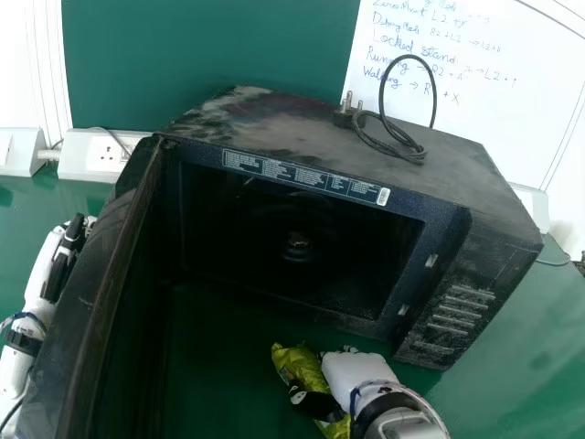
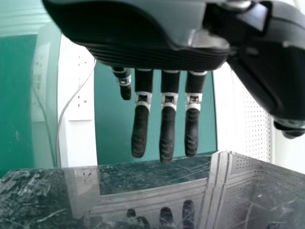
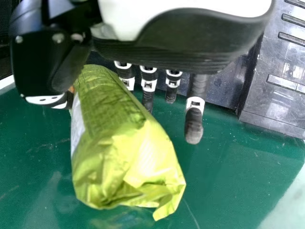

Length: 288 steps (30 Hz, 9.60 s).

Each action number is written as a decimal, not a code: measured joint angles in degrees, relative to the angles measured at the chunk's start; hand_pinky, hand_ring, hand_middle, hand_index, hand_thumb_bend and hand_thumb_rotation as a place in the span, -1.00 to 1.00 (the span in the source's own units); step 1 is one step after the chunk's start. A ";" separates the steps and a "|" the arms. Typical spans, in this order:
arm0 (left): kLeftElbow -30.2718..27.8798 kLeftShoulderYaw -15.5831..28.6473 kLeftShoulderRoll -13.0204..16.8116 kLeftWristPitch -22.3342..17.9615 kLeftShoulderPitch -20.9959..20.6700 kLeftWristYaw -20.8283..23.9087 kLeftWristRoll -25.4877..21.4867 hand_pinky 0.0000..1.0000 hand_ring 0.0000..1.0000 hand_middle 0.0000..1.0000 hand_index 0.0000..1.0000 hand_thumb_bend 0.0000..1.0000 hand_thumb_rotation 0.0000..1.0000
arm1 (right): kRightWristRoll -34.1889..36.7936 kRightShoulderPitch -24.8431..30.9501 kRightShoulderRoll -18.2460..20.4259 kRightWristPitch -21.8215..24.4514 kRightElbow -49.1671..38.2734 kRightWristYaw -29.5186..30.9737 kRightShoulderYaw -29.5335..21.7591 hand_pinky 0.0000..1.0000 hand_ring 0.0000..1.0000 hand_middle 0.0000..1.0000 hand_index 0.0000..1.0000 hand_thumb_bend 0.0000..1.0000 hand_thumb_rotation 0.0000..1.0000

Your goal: Put biscuit inside oven

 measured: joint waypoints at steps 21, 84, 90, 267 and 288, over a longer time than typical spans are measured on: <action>0.00 0.00 -0.07 -0.08 0.00 -0.09 -0.04 -0.42 -0.26 -0.16 -0.04 0.03 -0.87 | 8.89 4.24 0.05 0.26 -9.12 -3.85 -6.00 -0.05 -0.18 -0.07 -0.02 0.06 -1.00; 0.87 -0.07 -0.12 -2.43 -0.02 -0.15 0.13 -0.44 -0.27 -0.17 -0.04 0.02 -0.86 | 19.45 -26.16 -1.43 3.61 21.72 -40.08 -2.32 -0.47 -0.46 -0.06 -0.04 0.07 -1.00; 0.52 -0.09 -0.12 -2.42 0.01 -0.12 0.38 -0.43 -0.27 -0.17 -0.04 0.02 -0.87 | 21.39 -29.78 -3.42 3.20 29.40 -44.69 -0.40 -0.39 -0.39 -0.20 0.01 0.05 -1.00; -12.61 -9.72 1.31 -11.82 5.26 -9.14 3.40 -0.44 -0.30 -0.19 -0.04 0.02 -0.89 | 50.86 -4.02 -47.87 37.31 -11.33 -21.88 -48.69 0.18 0.55 0.68 0.80 1.00 0.20; -6.90 -6.93 2.90 -9.68 2.82 -5.56 4.96 -0.42 -0.27 -0.18 -0.04 0.01 -0.88 | 51.43 -4.28 -48.97 40.29 -12.37 -20.91 -47.83 0.37 0.66 0.76 0.82 0.99 0.13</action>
